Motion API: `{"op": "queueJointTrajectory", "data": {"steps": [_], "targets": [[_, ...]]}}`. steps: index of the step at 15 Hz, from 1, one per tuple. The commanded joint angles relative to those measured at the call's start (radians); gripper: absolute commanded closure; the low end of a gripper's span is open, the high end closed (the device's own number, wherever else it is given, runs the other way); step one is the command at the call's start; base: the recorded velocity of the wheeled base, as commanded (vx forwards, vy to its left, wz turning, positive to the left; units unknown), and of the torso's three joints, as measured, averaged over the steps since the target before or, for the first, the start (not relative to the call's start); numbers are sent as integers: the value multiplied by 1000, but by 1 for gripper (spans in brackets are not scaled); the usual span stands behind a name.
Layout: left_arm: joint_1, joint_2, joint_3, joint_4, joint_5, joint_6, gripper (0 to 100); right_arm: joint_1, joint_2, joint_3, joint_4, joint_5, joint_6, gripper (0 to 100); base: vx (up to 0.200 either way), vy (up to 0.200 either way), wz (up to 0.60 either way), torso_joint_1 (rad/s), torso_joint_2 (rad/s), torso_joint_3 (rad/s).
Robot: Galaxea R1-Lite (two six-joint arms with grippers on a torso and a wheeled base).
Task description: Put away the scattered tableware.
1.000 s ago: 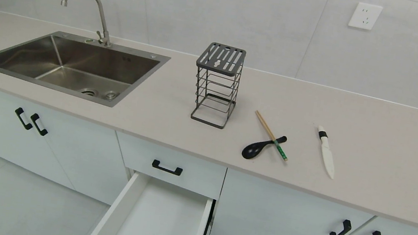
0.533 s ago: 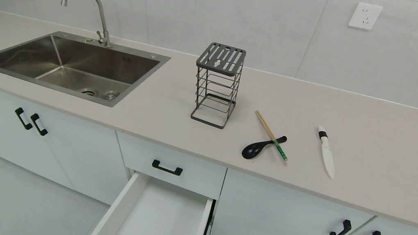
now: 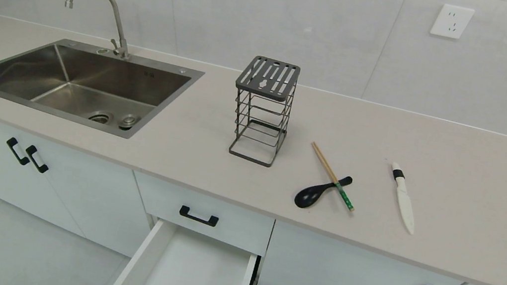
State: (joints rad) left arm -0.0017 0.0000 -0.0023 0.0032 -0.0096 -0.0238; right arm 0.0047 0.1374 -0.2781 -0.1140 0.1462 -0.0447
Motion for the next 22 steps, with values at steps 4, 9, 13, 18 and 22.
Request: {"op": "queueJointTrajectory", "data": {"steps": [4,9,13,18,22], "targets": [[0,2,1,0,-1,1,0,72,502,-112,-3,115,-3,0,0,0,0,0,0,0],[0,2,1,0,-1,-5,0,106,691,-116,-4,113,-40,0,0,0,0,0,0,0],[0,2,1,0,-1,-10,0,130,784,-115,-6,116,-64,0,0,0,0,0,0,0],[0,2,1,0,-1,-10,0,159,896,-127,-10,116,-86,0,0,0,0,0,0,0],[0,2,1,0,-1,-11,0,235,976,-208,-9,113,-107,0,0,0,0,0,0,0]]}}
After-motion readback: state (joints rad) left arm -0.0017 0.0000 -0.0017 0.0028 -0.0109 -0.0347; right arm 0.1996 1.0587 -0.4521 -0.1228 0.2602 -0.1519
